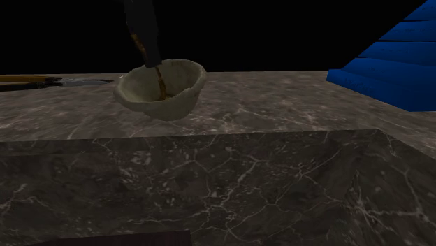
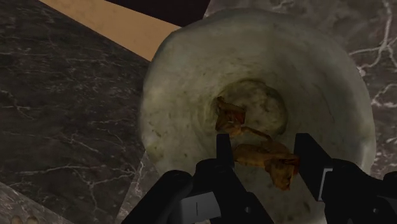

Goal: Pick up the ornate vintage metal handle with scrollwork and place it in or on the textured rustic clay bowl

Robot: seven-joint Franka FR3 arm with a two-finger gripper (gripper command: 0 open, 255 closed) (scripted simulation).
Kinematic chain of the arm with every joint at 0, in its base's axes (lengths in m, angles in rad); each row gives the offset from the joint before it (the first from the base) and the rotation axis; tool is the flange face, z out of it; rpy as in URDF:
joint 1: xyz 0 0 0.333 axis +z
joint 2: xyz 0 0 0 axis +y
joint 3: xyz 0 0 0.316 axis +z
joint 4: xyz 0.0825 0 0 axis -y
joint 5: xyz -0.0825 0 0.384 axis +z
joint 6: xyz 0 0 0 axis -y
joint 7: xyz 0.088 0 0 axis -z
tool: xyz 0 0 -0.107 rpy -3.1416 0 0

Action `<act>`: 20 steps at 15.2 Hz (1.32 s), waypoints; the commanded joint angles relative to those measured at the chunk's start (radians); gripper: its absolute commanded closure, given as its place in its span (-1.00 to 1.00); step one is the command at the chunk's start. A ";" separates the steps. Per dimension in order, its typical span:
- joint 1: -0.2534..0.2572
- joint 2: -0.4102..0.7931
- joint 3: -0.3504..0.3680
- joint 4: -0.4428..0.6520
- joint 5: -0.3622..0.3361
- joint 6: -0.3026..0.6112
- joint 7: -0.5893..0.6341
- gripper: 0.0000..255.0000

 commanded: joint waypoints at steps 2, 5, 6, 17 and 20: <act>0.002 -0.004 0.002 -0.021 0.003 0.017 0.001 1.00; 0.002 -0.004 0.002 -0.021 0.003 0.017 0.001 1.00; 0.002 -0.004 0.002 -0.021 0.003 0.017 0.001 1.00; -0.008 0.023 0.004 0.099 -0.005 -0.077 0.007 -1.00; -0.011 0.032 0.006 0.133 -0.008 -0.102 0.009 -1.00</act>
